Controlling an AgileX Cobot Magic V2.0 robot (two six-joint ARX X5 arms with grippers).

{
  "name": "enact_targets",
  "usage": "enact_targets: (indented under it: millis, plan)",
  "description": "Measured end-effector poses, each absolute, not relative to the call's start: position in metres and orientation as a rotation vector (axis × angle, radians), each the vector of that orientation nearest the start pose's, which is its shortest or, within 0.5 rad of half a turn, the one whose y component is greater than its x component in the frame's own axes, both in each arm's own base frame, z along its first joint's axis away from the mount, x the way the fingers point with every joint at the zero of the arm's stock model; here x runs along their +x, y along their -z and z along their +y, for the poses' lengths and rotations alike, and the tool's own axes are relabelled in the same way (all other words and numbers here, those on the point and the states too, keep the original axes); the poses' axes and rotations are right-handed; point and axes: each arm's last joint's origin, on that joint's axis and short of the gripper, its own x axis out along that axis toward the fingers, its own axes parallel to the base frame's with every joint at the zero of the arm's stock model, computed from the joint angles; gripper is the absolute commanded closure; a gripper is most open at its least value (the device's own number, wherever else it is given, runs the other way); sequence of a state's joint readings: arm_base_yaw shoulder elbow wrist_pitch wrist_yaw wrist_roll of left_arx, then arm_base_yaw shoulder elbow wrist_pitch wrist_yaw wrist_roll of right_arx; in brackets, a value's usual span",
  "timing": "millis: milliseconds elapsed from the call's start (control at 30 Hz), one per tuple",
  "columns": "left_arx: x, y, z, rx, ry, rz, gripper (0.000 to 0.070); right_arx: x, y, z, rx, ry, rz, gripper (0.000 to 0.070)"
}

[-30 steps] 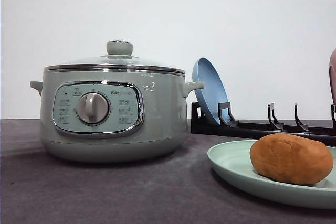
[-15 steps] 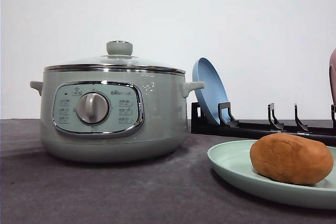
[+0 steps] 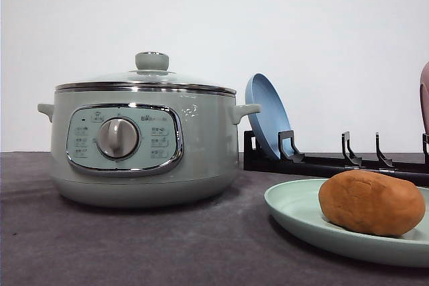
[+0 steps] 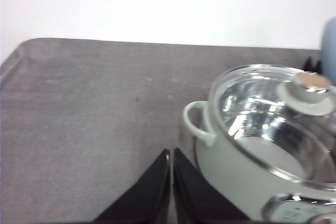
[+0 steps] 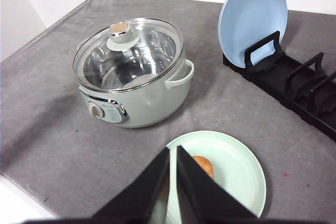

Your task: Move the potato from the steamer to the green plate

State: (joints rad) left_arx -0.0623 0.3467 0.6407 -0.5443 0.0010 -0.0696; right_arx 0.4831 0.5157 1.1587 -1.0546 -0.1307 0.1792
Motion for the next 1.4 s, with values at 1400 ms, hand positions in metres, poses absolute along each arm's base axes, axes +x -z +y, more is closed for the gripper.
enact_targets:
  millis: [1400]
  plan:
    - [0.095,-0.157,-0.003,-0.067,0.025,0.156,0.0700,0.033,-0.390,0.021,0.098,-0.566,0.463,0.0690]
